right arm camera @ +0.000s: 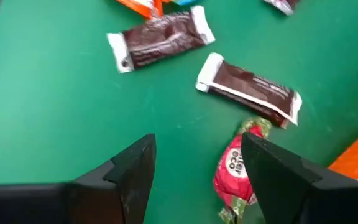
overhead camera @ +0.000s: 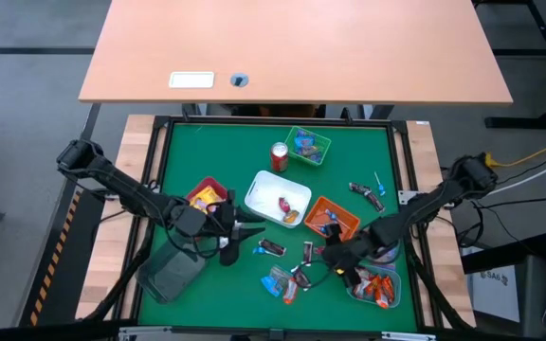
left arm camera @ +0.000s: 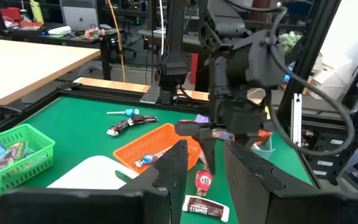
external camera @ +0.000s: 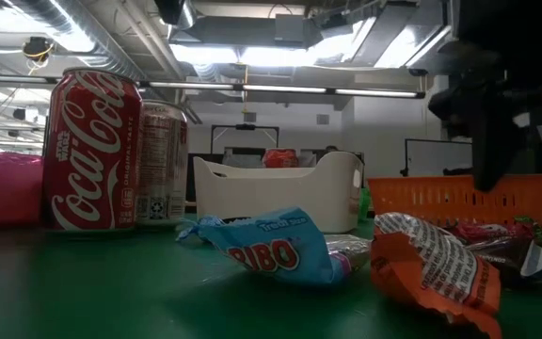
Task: Sort candy
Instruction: Put the pink chocolate into the white bin
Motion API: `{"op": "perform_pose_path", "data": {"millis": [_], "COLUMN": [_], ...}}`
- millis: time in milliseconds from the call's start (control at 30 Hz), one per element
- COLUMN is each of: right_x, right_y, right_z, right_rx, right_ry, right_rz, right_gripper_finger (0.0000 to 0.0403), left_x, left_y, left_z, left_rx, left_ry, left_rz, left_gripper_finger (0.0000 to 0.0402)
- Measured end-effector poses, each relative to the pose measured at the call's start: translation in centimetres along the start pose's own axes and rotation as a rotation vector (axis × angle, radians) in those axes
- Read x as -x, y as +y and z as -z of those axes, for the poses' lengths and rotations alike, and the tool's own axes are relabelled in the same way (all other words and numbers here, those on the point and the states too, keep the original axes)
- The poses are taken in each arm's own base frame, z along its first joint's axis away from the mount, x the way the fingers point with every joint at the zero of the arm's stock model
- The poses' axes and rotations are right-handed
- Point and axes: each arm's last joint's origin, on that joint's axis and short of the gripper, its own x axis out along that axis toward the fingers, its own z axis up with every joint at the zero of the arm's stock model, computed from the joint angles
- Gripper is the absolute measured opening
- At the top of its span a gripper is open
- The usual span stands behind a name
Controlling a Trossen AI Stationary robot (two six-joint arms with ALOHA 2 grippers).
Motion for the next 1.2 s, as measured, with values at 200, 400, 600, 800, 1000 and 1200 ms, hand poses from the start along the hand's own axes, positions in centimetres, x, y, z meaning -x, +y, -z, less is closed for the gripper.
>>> {"op": "perform_pose_path", "data": {"millis": [200, 400, 600, 800, 1000, 1200], "right_x": [-0.7, -1.2, -1.5, -1.5, -1.5, -1.8], "right_y": [-0.4, -0.6, -0.6, -0.6, -0.6, -0.6], "right_z": [1.1, 2.1, 2.1, 2.1, 2.1, 2.2], "right_rx": [-0.015, -0.073, -0.072, -0.073, -0.072, -0.071], "right_ry": [0.101, 0.199, 0.204, 0.205, 0.206, 0.21], "right_rz": [0.094, 0.143, 0.15, 0.144, 0.145, 0.153], "right_gripper_finger": [0.0237, 0.0237, 0.0237, 0.0237, 0.0237, 0.0236], "left_x": [0.0, 0.0, 0.0, 0.0, 0.0, 0.0], "left_y": [0.0, 0.0, 0.0, 0.0, 0.0, 0.0], "left_z": [0.0, 0.0, 0.0, 0.0, 0.0, 0.0], "left_rx": [-0.002, -0.002, -0.002, -0.002, -0.002, -0.002], "left_ry": [0.003, 0.003, 0.003, 0.003, 0.003, 0.002], "left_rz": [0.0, -0.001, -0.001, -0.001, -0.001, -0.001], "left_gripper_finger": [0.0099, 0.0099, 0.0099, 0.0099, 0.0099, 0.0099]}}
